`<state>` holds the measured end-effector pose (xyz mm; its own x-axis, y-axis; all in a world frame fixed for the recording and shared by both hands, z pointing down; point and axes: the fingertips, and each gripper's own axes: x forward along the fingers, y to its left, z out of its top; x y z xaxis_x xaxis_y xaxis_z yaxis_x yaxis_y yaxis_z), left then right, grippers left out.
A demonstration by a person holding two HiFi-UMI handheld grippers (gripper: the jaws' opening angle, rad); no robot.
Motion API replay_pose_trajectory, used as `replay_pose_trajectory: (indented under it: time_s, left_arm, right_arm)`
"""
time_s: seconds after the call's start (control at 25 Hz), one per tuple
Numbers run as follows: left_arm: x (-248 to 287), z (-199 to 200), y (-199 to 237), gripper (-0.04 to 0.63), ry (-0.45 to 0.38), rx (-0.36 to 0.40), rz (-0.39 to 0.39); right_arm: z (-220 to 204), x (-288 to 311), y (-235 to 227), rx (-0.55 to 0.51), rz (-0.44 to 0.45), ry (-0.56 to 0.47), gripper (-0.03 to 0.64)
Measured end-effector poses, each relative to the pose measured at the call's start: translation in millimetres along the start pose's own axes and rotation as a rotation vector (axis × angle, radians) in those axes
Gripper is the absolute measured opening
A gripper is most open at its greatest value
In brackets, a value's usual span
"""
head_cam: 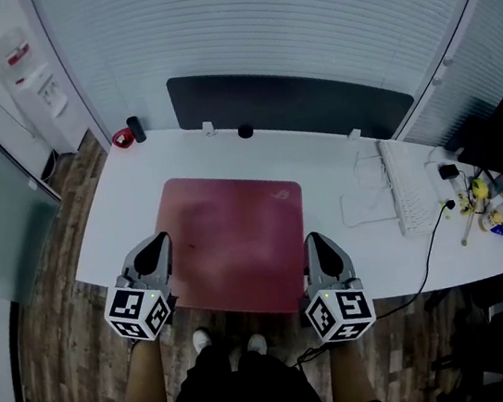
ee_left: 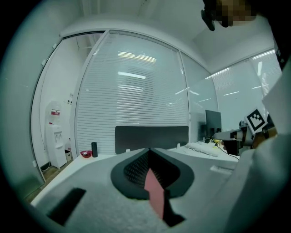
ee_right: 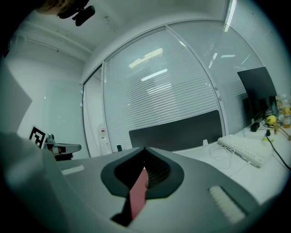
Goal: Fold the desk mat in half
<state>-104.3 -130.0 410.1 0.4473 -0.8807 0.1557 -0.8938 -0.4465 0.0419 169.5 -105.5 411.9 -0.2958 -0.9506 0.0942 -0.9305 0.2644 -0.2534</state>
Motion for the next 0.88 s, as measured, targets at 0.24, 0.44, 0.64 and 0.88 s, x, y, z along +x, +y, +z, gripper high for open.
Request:
replay_pose_trajectory:
  time_s: [0.24, 0.44, 0.64, 0.88]
  left_arm:
    - [-5, 4, 3, -0.003, -0.021, -0.001, -0.007]
    - [-4, 12, 7, -0.003, -0.046, -0.006, -0.012]
    - [-3, 15, 14, -0.003, -0.062, -0.013, -0.019]
    - [3, 17, 12, -0.003, -0.037, 0.071, -0.054]
  right_arm:
    - [3, -1, 4, -0.07, -0.044, -0.002, 0.009]
    - [10, 3, 4, -0.055, -0.057, -0.024, 0.009]
    - [15, 5, 8, -0.058, -0.061, -0.039, 0.009]
    - [20, 10, 14, -0.104, -0.057, -0.03, 0.009]
